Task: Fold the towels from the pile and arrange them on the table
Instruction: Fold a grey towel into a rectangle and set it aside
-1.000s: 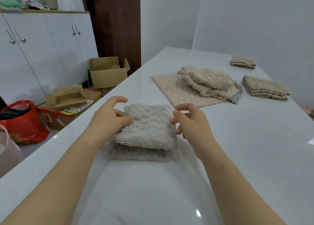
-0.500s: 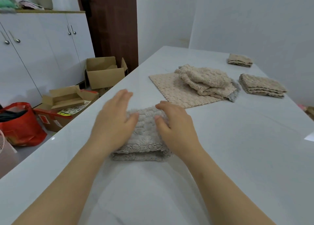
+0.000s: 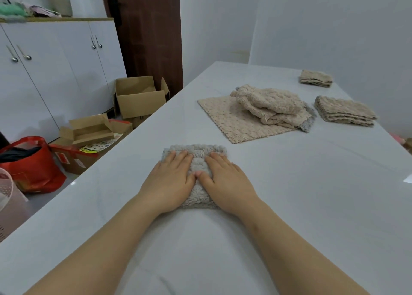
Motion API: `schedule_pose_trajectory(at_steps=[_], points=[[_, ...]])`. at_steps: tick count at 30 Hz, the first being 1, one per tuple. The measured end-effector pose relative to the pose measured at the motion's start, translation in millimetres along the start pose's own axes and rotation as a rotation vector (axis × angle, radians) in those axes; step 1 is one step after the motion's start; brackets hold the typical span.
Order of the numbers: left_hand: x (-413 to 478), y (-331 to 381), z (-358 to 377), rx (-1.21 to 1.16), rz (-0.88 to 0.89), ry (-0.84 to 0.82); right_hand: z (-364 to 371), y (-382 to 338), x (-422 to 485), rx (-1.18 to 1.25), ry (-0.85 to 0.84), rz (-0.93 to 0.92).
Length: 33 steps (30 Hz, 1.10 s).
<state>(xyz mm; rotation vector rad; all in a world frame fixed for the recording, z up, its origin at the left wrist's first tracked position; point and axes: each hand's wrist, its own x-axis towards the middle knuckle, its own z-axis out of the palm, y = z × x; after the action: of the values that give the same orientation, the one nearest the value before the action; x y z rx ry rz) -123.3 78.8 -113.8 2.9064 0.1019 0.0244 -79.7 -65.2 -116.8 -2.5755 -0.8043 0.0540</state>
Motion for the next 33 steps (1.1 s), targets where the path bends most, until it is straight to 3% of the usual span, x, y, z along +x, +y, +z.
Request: schedule_pose_trajectory(at_steps=[4,7,10,13,19,28,33], points=[[-3,-3,1,-0.042,0.033,0.045,-1,1,0,0.037,-0.011,-0.005],[-8,-1,3,-0.155,0.019,0.196,-3,0,-4,0.118,0.081,-0.01],[-13,0,-1,-0.162,-0.178,0.308,-6,1,-7,0.178,0.231,0.084],[-18,-1,-6,-0.087,-0.339,0.287,-7,1,-9,0.129,0.262,0.204],[-13,-1,-11,-0.125,-0.395,0.196,-11,7,-3,0.075,0.252,0.244],[-9,-11,-23,-0.478,-0.551,0.144,-13,9,-14,0.238,0.167,0.316],[-15,-8,-33,-0.654,-0.686,0.051,-30,2,-18,0.282,-0.051,0.429]])
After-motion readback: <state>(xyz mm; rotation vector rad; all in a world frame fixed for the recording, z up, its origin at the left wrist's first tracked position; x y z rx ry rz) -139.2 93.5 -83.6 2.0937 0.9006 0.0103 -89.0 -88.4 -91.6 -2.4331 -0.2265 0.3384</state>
